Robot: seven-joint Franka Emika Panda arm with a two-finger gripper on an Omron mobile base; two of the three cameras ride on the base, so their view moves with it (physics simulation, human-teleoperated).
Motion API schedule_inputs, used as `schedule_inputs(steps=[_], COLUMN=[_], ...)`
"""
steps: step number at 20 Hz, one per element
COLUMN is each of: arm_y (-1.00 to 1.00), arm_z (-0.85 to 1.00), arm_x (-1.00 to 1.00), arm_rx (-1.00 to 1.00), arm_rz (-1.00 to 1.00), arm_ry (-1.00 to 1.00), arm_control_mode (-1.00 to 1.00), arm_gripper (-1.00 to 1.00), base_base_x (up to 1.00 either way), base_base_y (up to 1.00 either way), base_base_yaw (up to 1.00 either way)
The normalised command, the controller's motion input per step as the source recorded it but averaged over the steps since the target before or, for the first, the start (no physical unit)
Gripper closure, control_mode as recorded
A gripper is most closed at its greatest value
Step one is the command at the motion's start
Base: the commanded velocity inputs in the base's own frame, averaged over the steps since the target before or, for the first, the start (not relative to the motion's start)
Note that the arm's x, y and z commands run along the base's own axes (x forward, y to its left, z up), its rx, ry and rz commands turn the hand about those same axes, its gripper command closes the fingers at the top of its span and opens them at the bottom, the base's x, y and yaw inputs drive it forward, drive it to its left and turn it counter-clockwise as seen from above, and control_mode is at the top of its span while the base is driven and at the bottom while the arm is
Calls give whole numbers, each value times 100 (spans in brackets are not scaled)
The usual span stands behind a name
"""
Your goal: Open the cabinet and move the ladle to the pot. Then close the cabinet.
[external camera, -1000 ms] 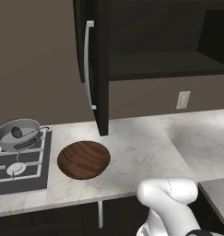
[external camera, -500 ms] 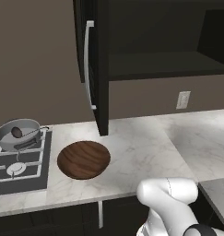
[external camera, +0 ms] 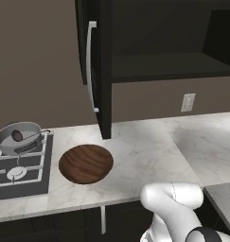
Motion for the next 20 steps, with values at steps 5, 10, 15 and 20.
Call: schedule_inputs(steps=[5,10,15,20], arm_y=[1,15,23,32], arm_z=[0,0,0,1], arm_x=[43,37,42,35], arm_rx=[1,0,0,0], arm_rz=[2,4,5,2], arm_ry=[-14,-16,-6,1], arm_control_mode=[-100,-100,-100,-100], arm_gripper=[-100,-100,-100,-100], base_base_x=[0,0,0,0], base_base_y=[0,0,0,0], base_base_yaw=[0,0,0,0])
